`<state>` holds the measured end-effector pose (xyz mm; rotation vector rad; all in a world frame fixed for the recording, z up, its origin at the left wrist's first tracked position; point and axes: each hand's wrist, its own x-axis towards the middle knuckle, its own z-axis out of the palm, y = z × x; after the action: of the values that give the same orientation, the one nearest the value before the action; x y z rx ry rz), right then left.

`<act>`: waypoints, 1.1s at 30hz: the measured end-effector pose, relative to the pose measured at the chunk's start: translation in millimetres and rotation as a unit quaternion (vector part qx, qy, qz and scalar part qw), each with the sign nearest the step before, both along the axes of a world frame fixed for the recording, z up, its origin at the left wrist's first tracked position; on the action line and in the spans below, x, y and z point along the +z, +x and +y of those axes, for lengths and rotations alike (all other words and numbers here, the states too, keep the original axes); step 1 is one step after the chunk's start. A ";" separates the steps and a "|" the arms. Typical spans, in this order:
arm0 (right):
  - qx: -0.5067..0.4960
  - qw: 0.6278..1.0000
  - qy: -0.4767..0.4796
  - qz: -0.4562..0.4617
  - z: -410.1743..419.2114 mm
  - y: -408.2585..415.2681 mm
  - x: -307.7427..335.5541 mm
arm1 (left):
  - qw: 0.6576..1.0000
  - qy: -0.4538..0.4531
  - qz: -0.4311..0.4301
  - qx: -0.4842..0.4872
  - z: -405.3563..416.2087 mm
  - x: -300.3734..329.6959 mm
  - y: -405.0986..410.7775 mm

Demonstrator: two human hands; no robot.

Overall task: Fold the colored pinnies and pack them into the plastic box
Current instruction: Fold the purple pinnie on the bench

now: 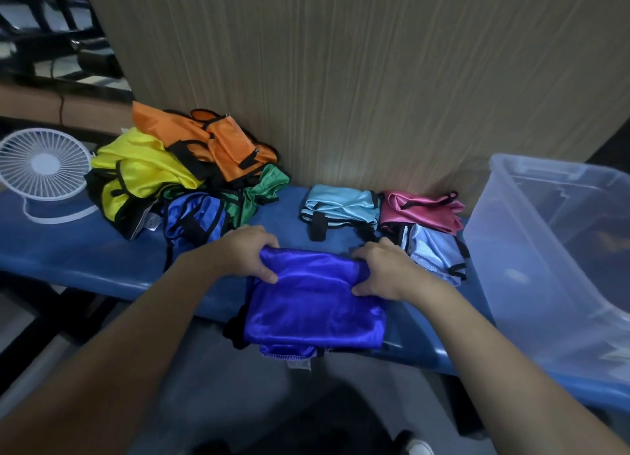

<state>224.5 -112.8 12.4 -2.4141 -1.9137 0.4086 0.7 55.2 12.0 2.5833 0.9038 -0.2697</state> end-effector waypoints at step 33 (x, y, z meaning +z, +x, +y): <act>0.178 0.925 0.280 -0.185 -20.4 -10.5 -24.0 | 0.903 0.267 -0.295 -0.165 -12.0 -25.4 -46.7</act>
<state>214.0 -133.2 -11.6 -1.8617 -2.2146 -0.5670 -46.0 43.2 -13.4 3.0156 0.3355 0.7458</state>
